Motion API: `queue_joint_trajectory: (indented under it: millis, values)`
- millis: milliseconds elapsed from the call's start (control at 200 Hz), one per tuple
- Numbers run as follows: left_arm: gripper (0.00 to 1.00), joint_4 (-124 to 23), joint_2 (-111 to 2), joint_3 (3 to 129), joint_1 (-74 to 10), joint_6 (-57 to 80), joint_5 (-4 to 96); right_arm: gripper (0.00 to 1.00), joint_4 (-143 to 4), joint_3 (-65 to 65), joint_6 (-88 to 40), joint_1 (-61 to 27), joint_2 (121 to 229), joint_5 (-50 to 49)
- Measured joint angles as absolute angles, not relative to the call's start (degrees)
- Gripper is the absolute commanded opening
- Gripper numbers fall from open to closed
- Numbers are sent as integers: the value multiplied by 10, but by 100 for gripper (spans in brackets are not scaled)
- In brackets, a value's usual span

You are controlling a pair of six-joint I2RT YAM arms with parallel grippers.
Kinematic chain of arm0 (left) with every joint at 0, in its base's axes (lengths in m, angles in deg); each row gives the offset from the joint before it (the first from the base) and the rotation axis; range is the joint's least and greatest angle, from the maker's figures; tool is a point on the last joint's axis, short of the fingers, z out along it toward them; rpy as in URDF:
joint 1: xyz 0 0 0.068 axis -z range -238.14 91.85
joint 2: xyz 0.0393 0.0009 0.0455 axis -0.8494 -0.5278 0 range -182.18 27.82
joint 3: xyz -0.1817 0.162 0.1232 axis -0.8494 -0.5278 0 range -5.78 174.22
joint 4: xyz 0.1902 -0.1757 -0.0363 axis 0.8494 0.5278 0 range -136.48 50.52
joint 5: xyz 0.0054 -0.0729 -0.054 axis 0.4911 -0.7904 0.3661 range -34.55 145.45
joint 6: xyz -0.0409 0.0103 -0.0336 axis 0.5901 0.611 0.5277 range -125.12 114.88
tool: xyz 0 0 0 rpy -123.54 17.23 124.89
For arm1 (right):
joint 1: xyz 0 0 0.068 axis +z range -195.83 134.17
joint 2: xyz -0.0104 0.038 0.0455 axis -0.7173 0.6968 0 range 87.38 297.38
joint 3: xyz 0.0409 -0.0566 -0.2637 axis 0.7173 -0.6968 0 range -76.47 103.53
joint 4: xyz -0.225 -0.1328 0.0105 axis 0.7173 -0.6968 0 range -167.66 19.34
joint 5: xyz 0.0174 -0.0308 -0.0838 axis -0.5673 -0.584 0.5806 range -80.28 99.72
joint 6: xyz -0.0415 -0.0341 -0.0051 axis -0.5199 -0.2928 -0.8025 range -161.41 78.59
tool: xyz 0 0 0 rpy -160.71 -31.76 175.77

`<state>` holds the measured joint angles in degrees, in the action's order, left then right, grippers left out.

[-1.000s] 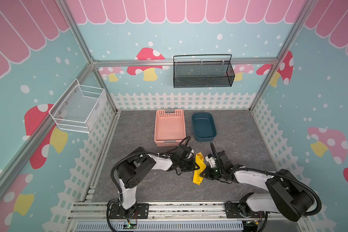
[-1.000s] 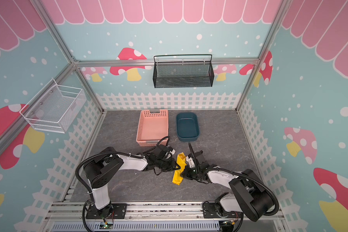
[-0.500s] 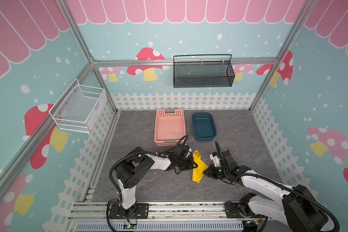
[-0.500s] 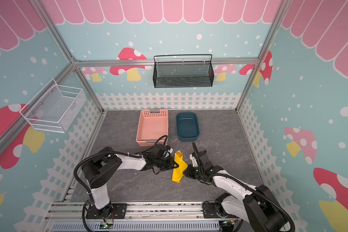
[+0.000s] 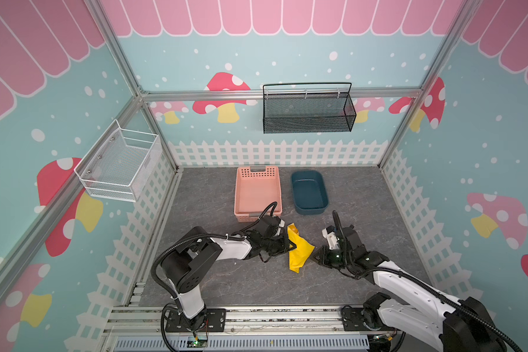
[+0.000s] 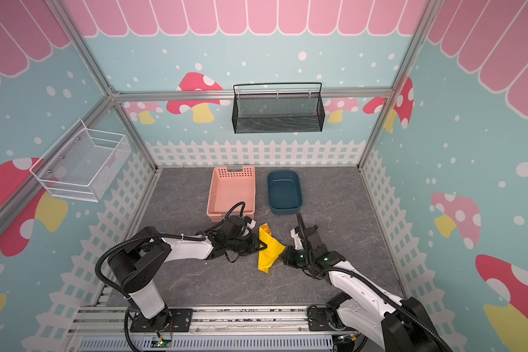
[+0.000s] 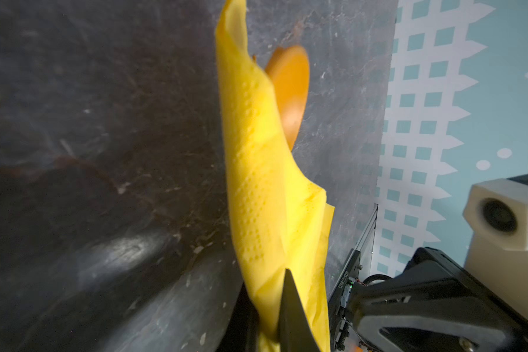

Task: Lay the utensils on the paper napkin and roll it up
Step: 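Lift the napkin roll with both grippers and raise it farther from the robot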

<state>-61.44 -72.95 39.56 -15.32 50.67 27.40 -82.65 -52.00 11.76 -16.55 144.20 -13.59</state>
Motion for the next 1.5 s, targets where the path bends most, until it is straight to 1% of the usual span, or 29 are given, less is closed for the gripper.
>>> queue_joint_trajectory:
  millis: [260, 365, 585, 630, 690, 720, 760, 816, 886, 1091, 1231, 1346, 1501]
  values:
    - [0, -635, -727, 384, -160, 518, 274, 14, -828, -520, 118, -167, 1437, -136]
    - [0, -640, -716, 381, -165, 527, 273, 19, -830, -518, 120, -167, 1423, -137]
    - [0, -650, -632, 388, -179, 529, 274, 39, -816, -491, 124, -170, 1358, -144]
    - [0, -649, -613, 397, -180, 525, 274, 50, -803, -483, 119, -170, 1341, -146]
    - [0, -648, -588, 414, -182, 514, 274, 60, -786, -473, 119, -170, 1318, -149]
    - [0, -647, -576, 423, -183, 508, 274, 67, -775, -468, 119, -170, 1306, -152]
    - [0, -647, -561, 435, -183, 501, 274, 72, -759, -461, 113, -170, 1291, -154]
    - [0, -647, -540, 451, -183, 490, 274, 78, -739, -452, 115, -170, 1275, -158]
    - [0, -647, -519, 475, -183, 475, 272, 81, -714, -434, 110, -170, 1264, -166]
    - [0, -645, -495, 549, -182, 439, 258, 84, -666, -374, 90, -170, 1286, -199]
    - [0, -641, -493, 573, -176, 422, 253, 83, -638, -355, 84, -170, 1314, -228]
    - [0, -625, -493, 584, -168, 408, 255, 76, -617, -352, 84, -170, 1334, -249]
    - [0, -606, -493, 589, -164, 392, 268, 60, -600, -352, 89, -170, 1342, -264]
